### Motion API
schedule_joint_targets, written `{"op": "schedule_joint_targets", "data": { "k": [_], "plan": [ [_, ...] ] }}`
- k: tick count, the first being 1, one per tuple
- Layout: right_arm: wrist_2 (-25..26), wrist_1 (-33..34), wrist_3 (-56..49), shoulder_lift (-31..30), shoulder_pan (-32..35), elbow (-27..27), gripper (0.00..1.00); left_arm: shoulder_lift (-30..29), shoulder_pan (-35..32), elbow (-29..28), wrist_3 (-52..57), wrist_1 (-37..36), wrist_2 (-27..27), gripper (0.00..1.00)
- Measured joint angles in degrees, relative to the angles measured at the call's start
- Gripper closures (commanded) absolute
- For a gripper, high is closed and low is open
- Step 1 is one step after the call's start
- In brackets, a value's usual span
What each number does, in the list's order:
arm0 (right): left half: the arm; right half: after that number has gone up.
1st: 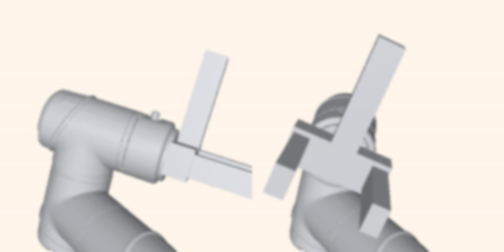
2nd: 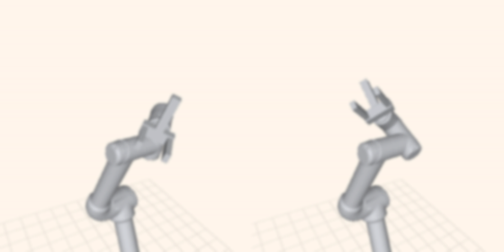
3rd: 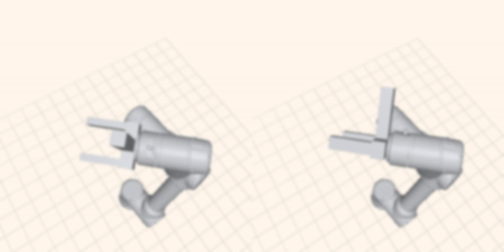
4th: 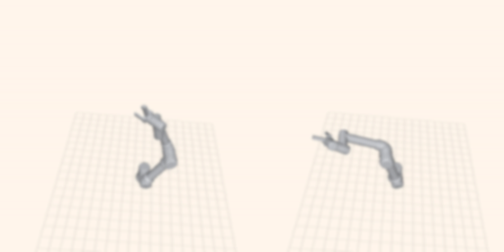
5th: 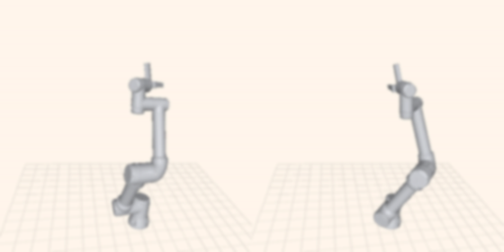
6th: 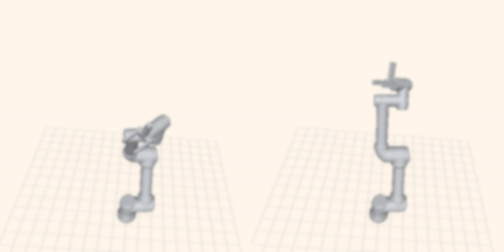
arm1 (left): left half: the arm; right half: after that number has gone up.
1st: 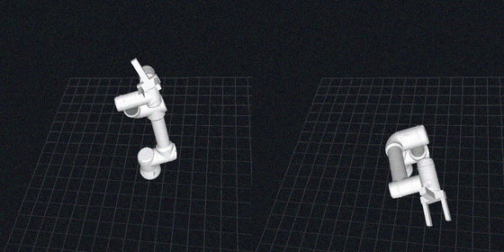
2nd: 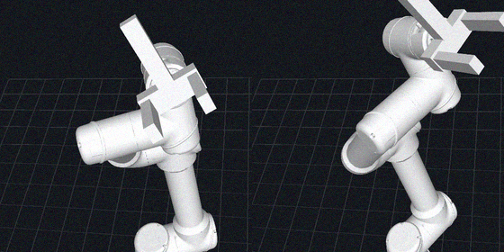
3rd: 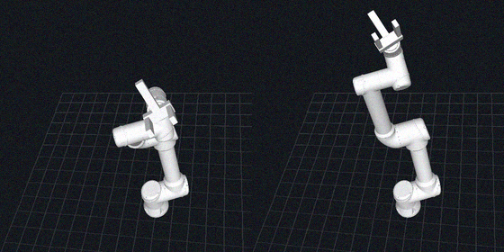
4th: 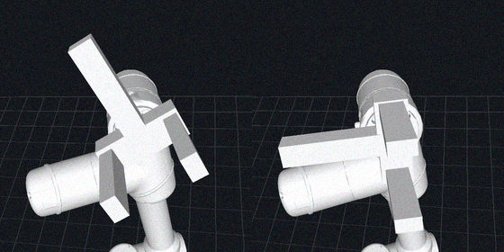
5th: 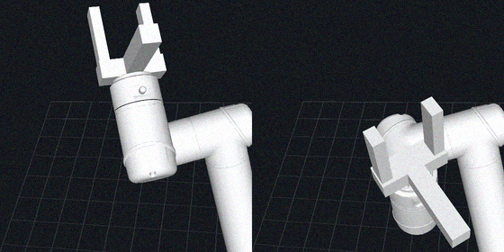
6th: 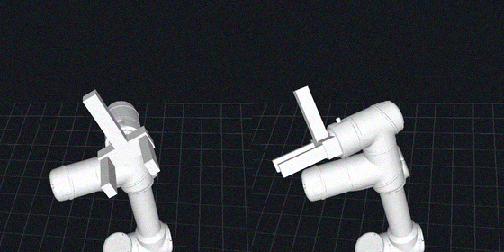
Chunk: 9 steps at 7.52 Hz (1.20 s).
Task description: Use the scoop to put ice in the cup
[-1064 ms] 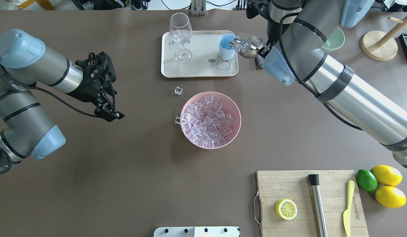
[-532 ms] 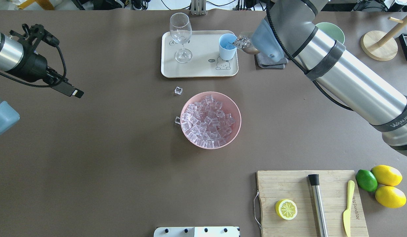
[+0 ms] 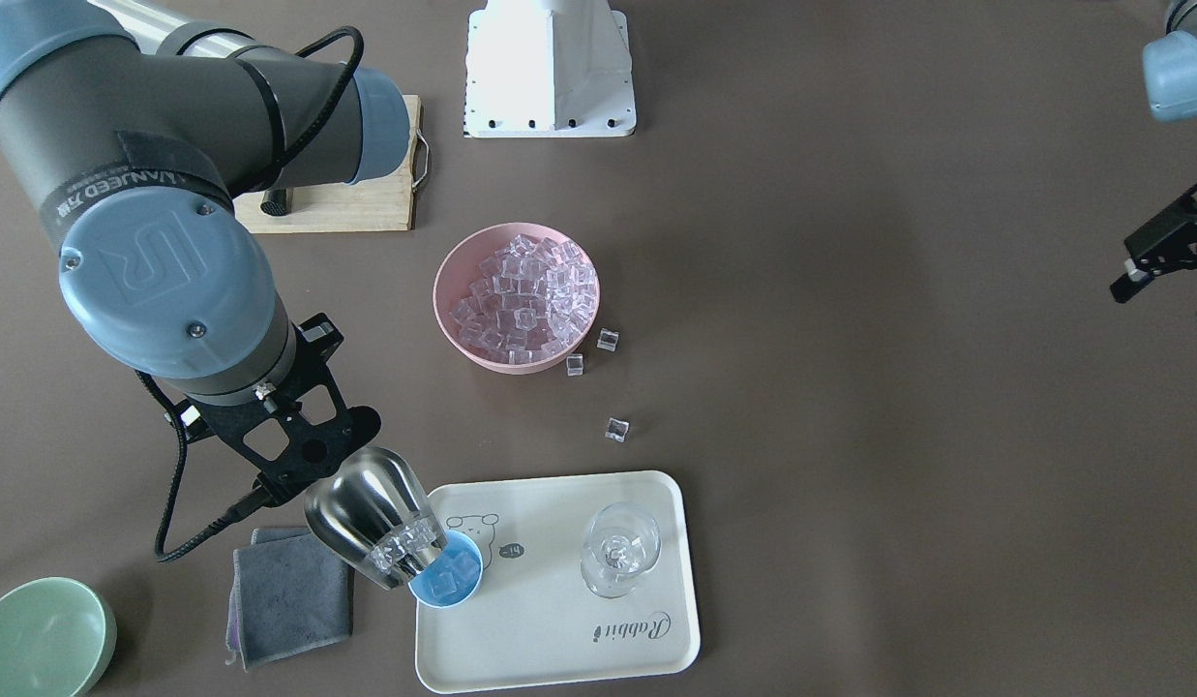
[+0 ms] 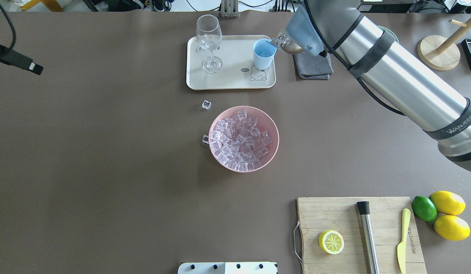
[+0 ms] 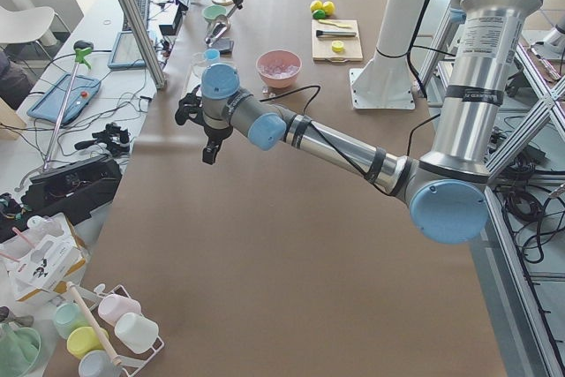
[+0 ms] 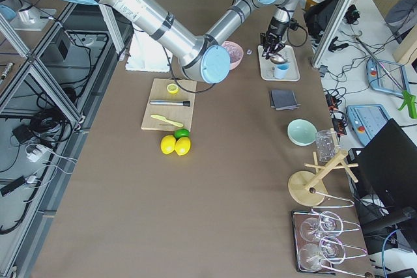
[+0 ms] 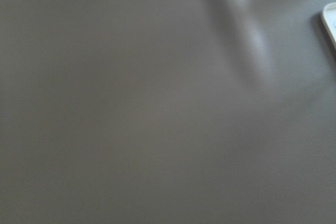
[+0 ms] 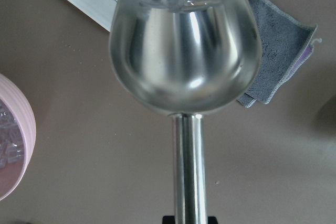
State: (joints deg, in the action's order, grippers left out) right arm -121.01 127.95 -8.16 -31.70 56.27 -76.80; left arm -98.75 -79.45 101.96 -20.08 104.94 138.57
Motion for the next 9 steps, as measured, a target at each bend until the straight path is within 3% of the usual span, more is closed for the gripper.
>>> {"op": "schedule_joint_targets", "data": {
  "k": [2,4,7,9],
  "plan": [
    [1.1,0.8,-0.2,-0.6,-0.5,0.1,1.0,7.7,-8.2,0.1,6.6,-0.9,-3.5,0.01],
    [1.6,3.4,-0.6,0.6,-0.6,0.3,1.0,13.9,-11.1,-1.4,13.1,-1.1,-10.5,0.01],
    [2.2,5.1,-0.7,1.7,-1.2,0.2,1.0,15.6,-11.3,-3.9,14.6,-0.9,-12.6,0.01],
    [2.1,5.3,-1.2,-2.9,-1.0,-6.2,1.0,15.5,-11.1,-4.0,14.7,-0.9,-12.7,0.01]
  ]
}}
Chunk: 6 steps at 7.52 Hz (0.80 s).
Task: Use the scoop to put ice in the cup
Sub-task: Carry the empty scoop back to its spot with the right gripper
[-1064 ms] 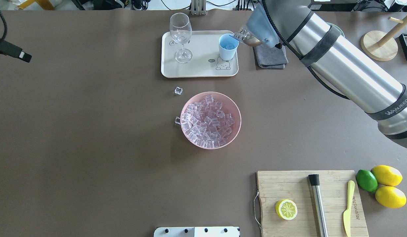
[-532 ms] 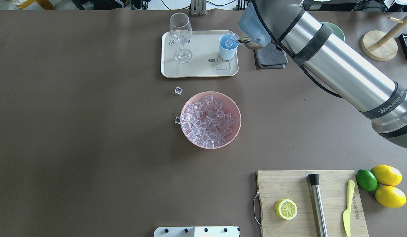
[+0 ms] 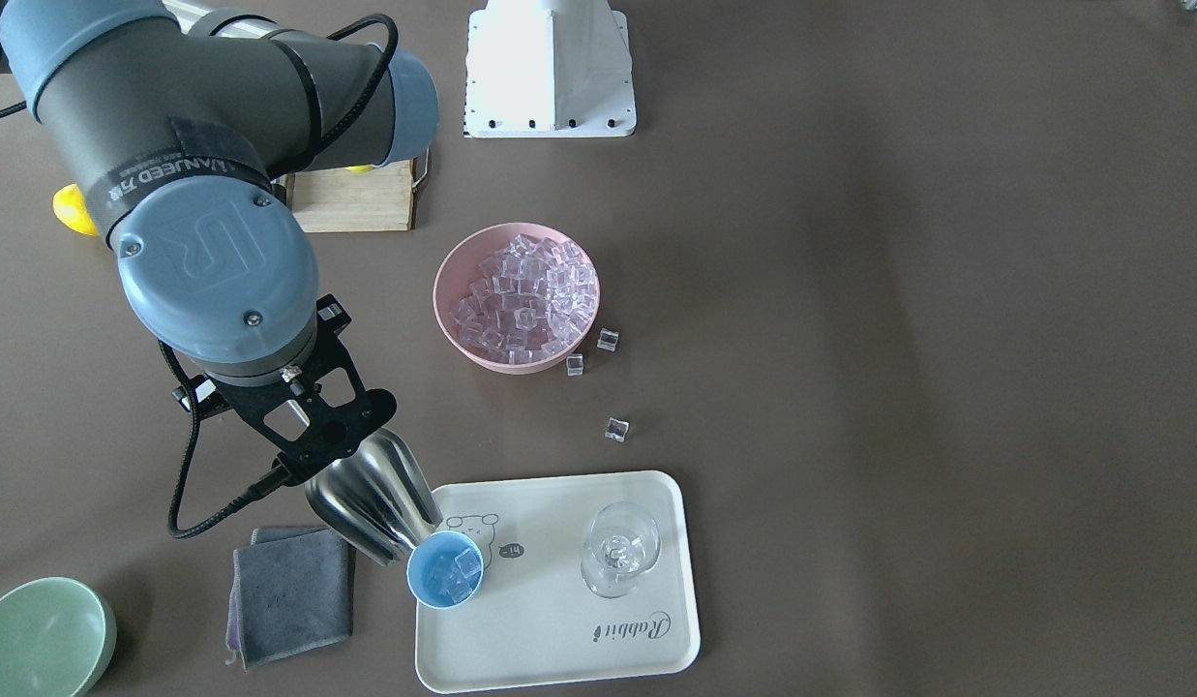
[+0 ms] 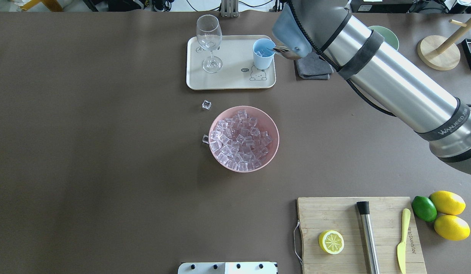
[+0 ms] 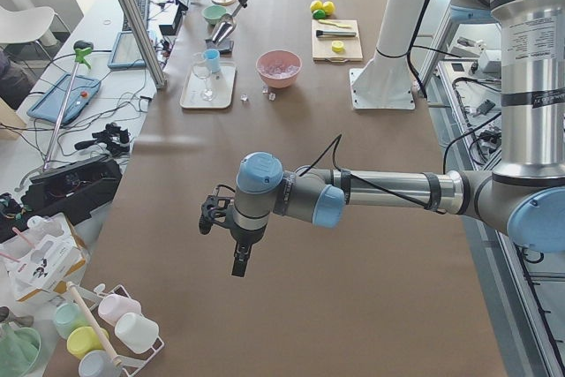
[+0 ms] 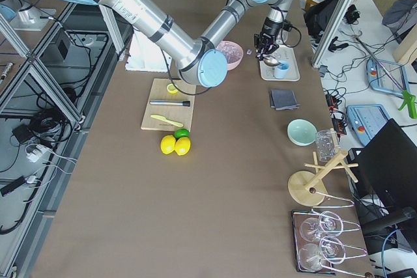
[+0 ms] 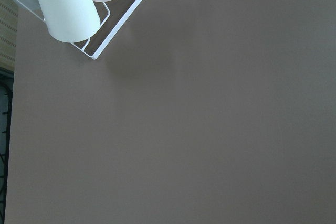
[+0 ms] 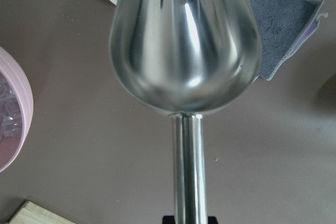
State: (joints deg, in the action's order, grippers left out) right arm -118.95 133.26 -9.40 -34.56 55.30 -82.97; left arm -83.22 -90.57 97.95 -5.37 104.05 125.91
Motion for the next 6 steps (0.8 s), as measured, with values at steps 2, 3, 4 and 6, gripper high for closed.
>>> {"op": "schedule_joint_targets", "data": {
  "k": [2,3,4,6],
  "plan": [
    [-1.8,-0.3,0.4,-9.6,2.6,-10.4,1.0,-0.2,0.1,0.2,-0.1,0.0,0.0,0.01],
    [-3.8,-1.3,1.1,-15.6,5.3,-15.5,1.0,-0.2,0.1,0.3,-0.1,-0.1,0.0,0.01],
    [-5.5,-3.1,2.1,-21.9,7.7,-19.9,1.0,-0.3,0.2,0.3,-0.1,-0.1,0.0,0.01],
    [-8.5,-11.5,9.8,-36.7,12.2,-26.9,1.0,-0.3,0.1,0.5,-0.1,-0.1,0.1,0.01]
  ]
}}
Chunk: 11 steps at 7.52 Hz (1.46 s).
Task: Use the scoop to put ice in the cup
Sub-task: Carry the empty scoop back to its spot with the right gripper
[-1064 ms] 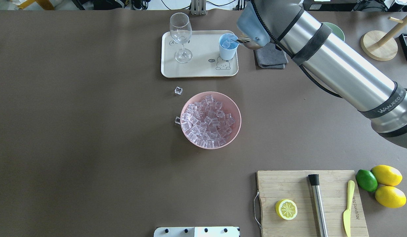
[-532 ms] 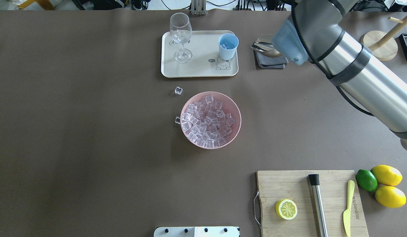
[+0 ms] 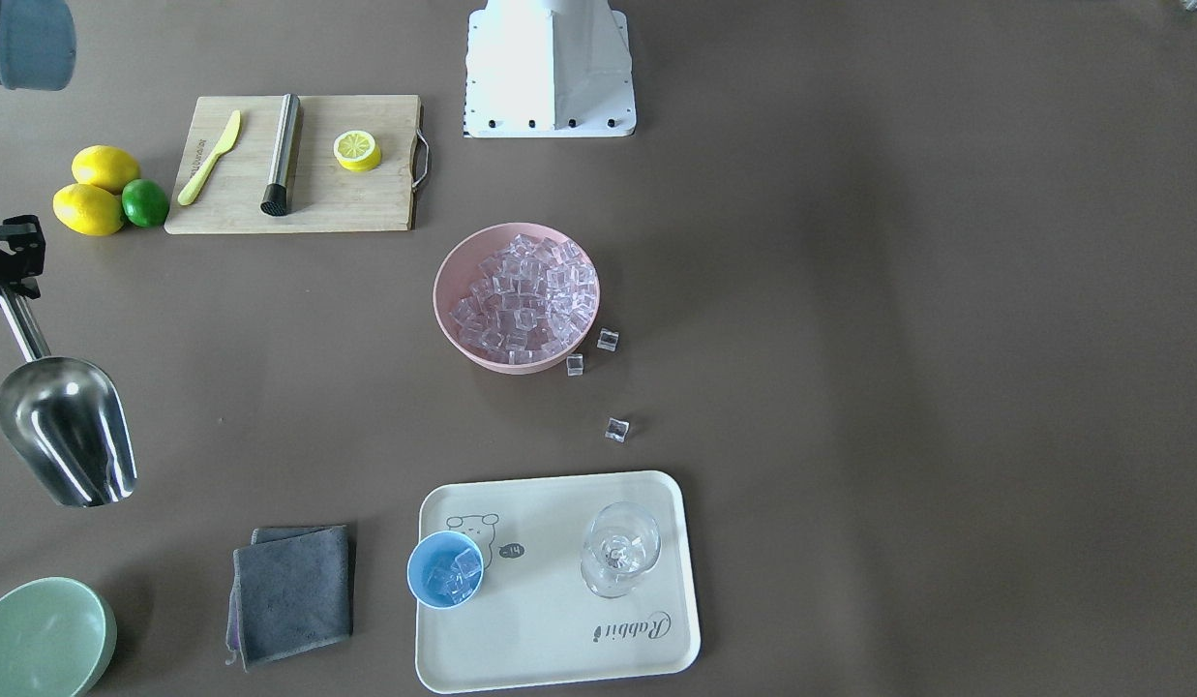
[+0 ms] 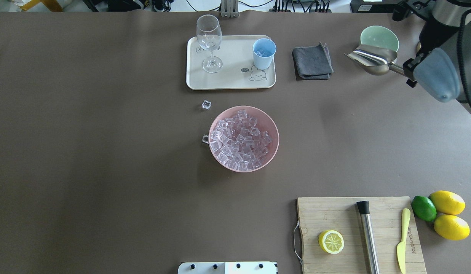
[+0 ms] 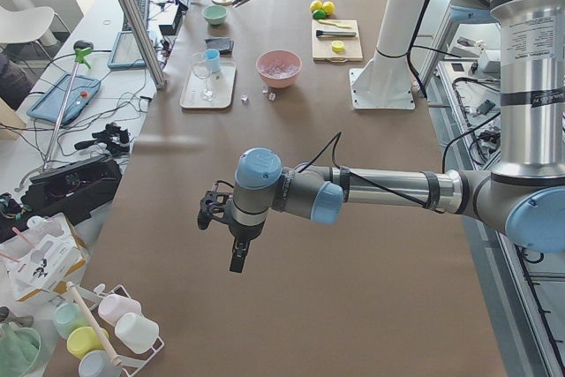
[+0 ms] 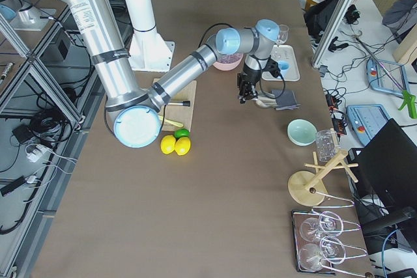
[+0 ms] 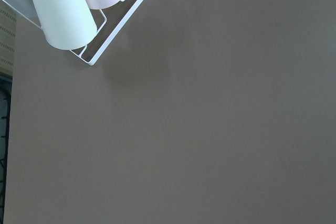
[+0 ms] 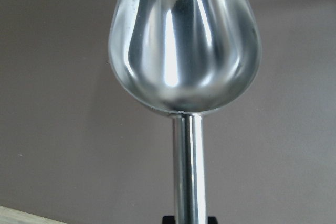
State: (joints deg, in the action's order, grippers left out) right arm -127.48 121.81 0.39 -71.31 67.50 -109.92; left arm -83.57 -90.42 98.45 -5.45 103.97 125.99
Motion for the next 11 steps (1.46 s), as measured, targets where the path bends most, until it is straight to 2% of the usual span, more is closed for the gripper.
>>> {"op": "schedule_joint_targets", "data": {
  "k": [1,3,5,6,8,11],
  "plan": [
    [-1.7,-6.7,4.5,-8.5,2.1,-2.3,1.0,-0.1,0.1,0.0,0.0,0.0,0.0,0.01],
    [-4.1,-23.3,14.2,-23.5,4.6,-3.4,1.0,-0.4,0.9,0.0,0.0,0.0,0.0,0.01],
    [-3.9,-40.4,23.2,-31.2,5.2,0.3,1.0,-0.8,1.4,-0.4,0.0,0.0,0.0,0.01],
    [-3.3,-46.3,25.6,-32.6,5.2,2.8,1.0,-1.1,1.4,-0.4,0.0,-0.1,0.0,0.01],
    [-1.8,-53.4,27.0,-33.0,4.8,7.9,1.0,-1.2,1.5,-0.2,0.0,-0.1,0.1,0.01],
    [-1.1,-56.5,32.0,-29.8,0.8,11.1,1.0,-1.2,1.5,0.2,0.0,-0.1,0.3,0.01]
  ]
}}
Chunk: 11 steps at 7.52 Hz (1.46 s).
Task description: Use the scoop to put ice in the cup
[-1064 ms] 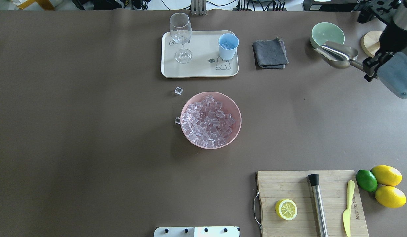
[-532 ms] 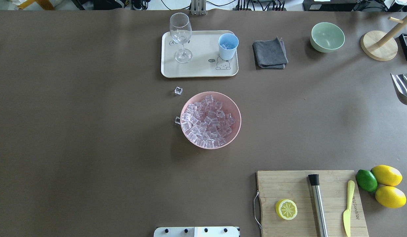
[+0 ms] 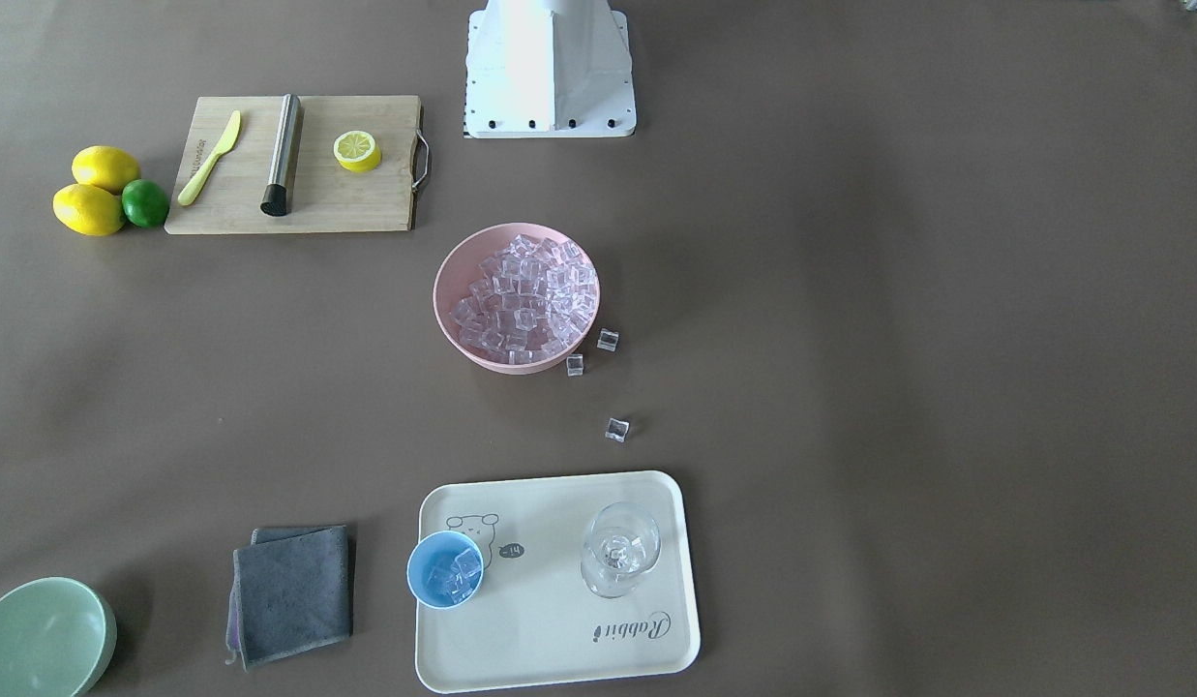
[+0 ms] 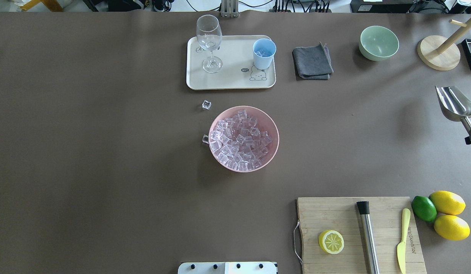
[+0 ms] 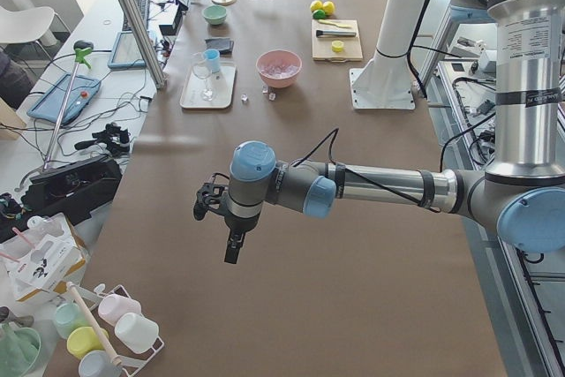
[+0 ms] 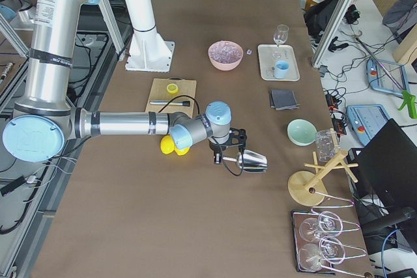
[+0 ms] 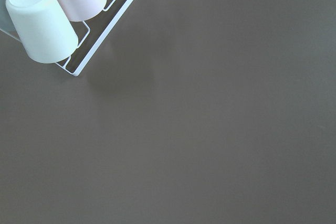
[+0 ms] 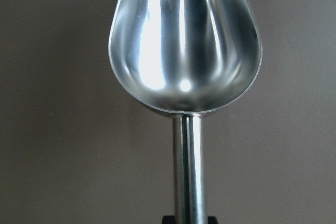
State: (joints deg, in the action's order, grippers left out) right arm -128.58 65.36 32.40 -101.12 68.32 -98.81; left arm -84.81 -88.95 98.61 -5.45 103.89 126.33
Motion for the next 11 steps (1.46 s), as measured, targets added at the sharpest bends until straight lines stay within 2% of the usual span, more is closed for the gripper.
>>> {"op": "schedule_joint_targets", "data": {
  "k": [1,3,4,5,8,9,11],
  "plan": [
    [0.2,-0.1,1.1,0.5,-1.2,0.2,1.0,0.0,0.0,0.2,0.0,0.0,0.1,0.01],
    [0.8,-0.3,1.4,1.7,-3.1,1.2,0.51,0.0,0.0,0.7,0.0,0.0,0.2,0.01],
    [0.8,-0.3,1.4,2.3,-3.4,1.7,0.17,0.0,0.1,0.8,-0.1,0.0,0.2,0.01],
    [0.8,-0.3,1.3,2.6,-3.6,1.9,0.01,0.0,0.1,0.9,-0.1,-0.1,0.2,0.01],
    [-0.2,0.2,0.6,2.3,-3.3,0.0,0.0,0.0,0.4,1.3,-0.1,-0.1,0.2,0.01],
    [-2.3,1.0,-1.6,1.8,-1.4,-0.8,0.0,0.0,0.5,1.4,-0.1,-0.1,0.2,0.01],
    [-5.3,7.6,-11.6,1.5,4.8,-2.8,0.0,0.0,0.6,1.6,-0.1,-0.1,0.2,0.01]
  ]
}}
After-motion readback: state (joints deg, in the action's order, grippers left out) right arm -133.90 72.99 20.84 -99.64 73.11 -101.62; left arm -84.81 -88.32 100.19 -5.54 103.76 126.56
